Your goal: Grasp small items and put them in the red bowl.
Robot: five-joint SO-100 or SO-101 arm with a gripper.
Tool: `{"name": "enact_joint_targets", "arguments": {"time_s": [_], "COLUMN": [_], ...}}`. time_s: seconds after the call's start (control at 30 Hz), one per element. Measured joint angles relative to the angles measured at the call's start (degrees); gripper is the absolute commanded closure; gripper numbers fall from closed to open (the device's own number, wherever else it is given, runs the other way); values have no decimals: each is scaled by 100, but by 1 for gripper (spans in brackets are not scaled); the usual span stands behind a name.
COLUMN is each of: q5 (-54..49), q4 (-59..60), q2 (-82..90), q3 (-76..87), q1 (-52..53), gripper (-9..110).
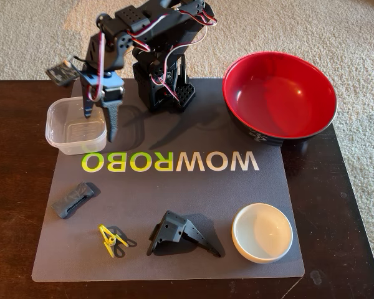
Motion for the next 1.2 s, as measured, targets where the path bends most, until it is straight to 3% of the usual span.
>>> {"name": "enact_joint_targets", "arguments": {"time_s": [0.17,0.27,0.47,0.57,0.8,1.0,1.2], "q5": [976,1512,2681,3059,2452,1942,1652], "q4": [-642,-272,-114,185,844,3243,3894], "q2": [1415,2575,1521,-114,-3463,-6258,-6592], "q3": [1512,2188,1978,1099,-1450,-4764,-6003], "q1": [35,483,1222,1397,712,290,-272], "gripper": [62,64,81,101,101,101,101]}}
